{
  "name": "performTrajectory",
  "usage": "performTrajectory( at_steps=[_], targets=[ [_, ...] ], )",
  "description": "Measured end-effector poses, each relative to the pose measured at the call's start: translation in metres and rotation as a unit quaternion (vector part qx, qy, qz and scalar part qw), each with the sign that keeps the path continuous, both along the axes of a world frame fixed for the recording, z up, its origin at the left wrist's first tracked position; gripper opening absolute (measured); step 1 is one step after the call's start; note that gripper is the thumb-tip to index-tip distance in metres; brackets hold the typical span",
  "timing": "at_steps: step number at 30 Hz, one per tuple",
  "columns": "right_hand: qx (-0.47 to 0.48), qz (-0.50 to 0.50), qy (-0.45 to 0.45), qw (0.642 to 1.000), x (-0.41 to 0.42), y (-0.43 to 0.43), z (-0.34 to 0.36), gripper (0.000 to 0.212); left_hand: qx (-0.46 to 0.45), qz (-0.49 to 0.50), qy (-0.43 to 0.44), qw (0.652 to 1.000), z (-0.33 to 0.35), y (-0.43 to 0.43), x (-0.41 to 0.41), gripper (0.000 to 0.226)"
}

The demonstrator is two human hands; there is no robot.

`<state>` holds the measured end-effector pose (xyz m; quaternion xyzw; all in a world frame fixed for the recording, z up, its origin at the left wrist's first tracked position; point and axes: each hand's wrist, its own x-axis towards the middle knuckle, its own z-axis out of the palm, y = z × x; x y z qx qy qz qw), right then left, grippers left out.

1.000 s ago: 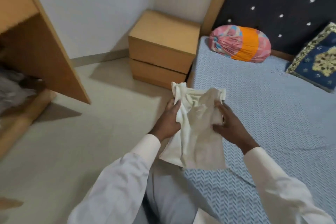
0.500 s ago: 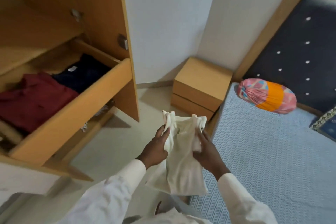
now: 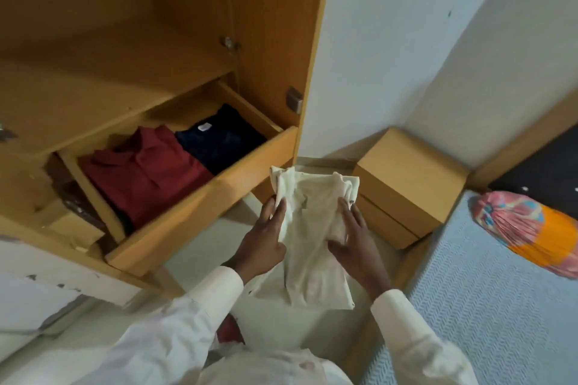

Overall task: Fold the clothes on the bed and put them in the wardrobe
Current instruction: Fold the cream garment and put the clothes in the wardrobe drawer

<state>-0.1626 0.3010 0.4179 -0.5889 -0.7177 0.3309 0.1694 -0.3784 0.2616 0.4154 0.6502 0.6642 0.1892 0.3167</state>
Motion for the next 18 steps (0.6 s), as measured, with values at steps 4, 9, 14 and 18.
performTrajectory(
  at_steps=[4,9,14,18],
  targets=[
    [0.039,0.025,0.016,0.999,-0.059,0.048,0.016,0.094,0.043,0.031,-0.009,0.999,0.016,0.038,-0.049,0.092],
    [0.101,0.082,0.021,0.991,-0.121,0.119,0.055,0.094,0.117,0.083,-0.025,0.989,0.046,0.086,-0.105,0.098],
    [0.157,0.165,0.02,0.974,-0.174,0.202,0.089,0.096,0.153,0.162,-0.051,0.973,0.07,0.134,-0.147,0.097],
    [0.16,0.238,-0.006,0.958,-0.22,0.268,0.101,0.1,0.147,0.22,-0.043,0.963,0.066,0.177,-0.175,0.095]
  ],
)
